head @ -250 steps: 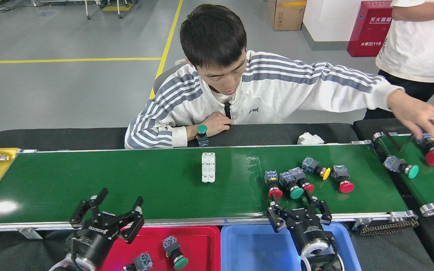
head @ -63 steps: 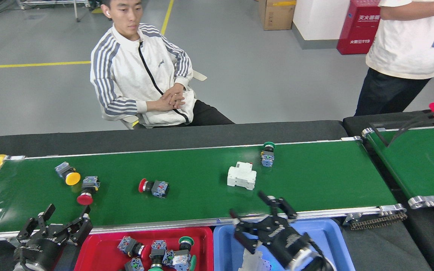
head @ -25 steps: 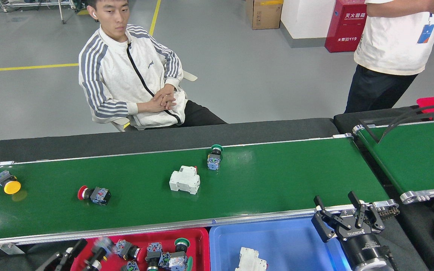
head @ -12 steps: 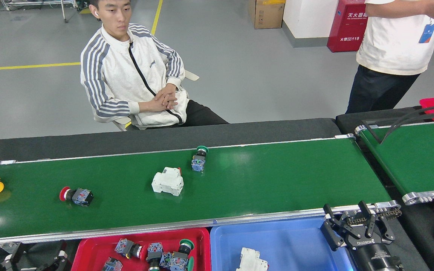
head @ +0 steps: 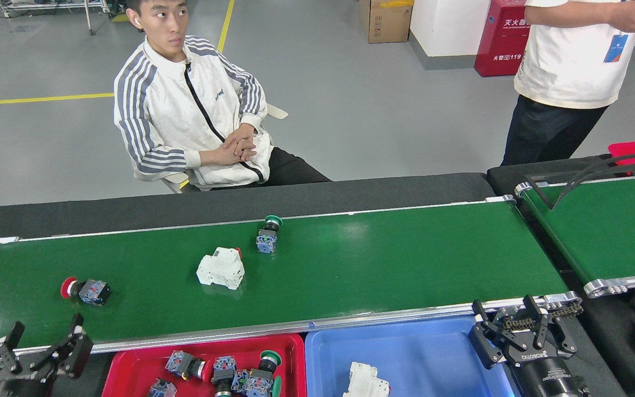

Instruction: Pick switch part from conveyor to tray

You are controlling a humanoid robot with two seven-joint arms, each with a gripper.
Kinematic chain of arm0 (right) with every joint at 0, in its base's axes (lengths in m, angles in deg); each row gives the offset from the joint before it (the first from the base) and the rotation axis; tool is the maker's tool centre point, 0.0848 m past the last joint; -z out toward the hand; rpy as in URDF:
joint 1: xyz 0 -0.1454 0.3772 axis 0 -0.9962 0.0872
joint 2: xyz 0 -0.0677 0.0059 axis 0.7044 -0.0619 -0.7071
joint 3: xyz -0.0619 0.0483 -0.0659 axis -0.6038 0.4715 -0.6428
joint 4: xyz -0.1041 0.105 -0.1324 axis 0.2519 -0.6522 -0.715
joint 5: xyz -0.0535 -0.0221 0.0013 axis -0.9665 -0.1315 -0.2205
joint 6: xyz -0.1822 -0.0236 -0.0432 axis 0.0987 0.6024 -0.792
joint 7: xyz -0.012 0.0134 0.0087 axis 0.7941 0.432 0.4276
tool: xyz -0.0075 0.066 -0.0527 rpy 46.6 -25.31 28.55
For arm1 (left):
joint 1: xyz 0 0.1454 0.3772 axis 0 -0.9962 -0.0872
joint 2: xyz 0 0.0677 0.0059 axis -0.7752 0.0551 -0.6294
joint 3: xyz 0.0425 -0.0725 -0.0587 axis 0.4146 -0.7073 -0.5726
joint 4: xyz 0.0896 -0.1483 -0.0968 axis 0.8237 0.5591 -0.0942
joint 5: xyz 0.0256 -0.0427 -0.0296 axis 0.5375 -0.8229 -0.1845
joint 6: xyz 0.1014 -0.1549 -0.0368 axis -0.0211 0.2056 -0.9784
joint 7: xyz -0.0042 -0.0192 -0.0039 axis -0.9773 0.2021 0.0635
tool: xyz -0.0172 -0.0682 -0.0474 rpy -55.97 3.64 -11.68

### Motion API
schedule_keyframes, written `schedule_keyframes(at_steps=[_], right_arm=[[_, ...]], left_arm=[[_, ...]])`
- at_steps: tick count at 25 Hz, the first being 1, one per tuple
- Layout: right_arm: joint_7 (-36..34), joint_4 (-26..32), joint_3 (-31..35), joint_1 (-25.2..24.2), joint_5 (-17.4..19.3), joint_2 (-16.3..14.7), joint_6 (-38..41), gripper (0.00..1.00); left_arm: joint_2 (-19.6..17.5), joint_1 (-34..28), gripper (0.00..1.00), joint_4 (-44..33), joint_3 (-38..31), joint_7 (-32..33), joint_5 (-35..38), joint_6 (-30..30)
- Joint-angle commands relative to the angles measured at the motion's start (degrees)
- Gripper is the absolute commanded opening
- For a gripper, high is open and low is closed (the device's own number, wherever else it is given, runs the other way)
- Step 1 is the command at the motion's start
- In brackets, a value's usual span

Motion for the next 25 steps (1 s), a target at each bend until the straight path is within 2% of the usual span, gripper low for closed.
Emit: schedule_keyframes(at_steps=[1, 11, 15, 20, 22, 23, 25], right_arm=[[0.0, 0.8, 0.1, 0.3, 0.1, -0.3, 0.3, 1.00], [0.0, 0.4, 0.1, 1.1, 0.1, -0.4, 0.3, 1.00], [0.1, 0.4, -0.1, 1.3, 0.1, -0.2, 0.3, 1.00], [0.2, 0.1, -0.2, 3.3, 0.1, -0.1, 0.2, 1.00], [1.3, 0.1, -0.2, 3.3, 0.1, -0.1, 0.3, 1.00], [1.5, 0.1, -0.2, 3.3, 0.1, -0.2, 0.3, 1.00], [1.5, 0.1, -0.2, 3.0, 0.1, -0.2, 0.2, 1.00]], left_arm=[[-0.9, 1.9, 1.00, 2.4, -0.1, 0.8, 0.2, 0.4], [-4.2, 9.4, 1.00, 16.3, 1.8, 0.6, 0.2, 2.0], [-6.4, 13.8, 1.00, 22.7, 6.2, 0.3, 0.1, 5.2], [-7.1, 22.2, 0.97, 33.9, 7.0, -2.6, 0.1, 10.1], [-7.1, 24.0, 0.86, 37.6, 7.2, -5.3, 0.1, 11.2], [-7.2, 24.7, 0.75, 39.2, 7.9, -6.4, 0.1, 11.2], [-7.1, 24.9, 0.44, 40.5, 10.2, -8.2, -0.1, 10.9]])
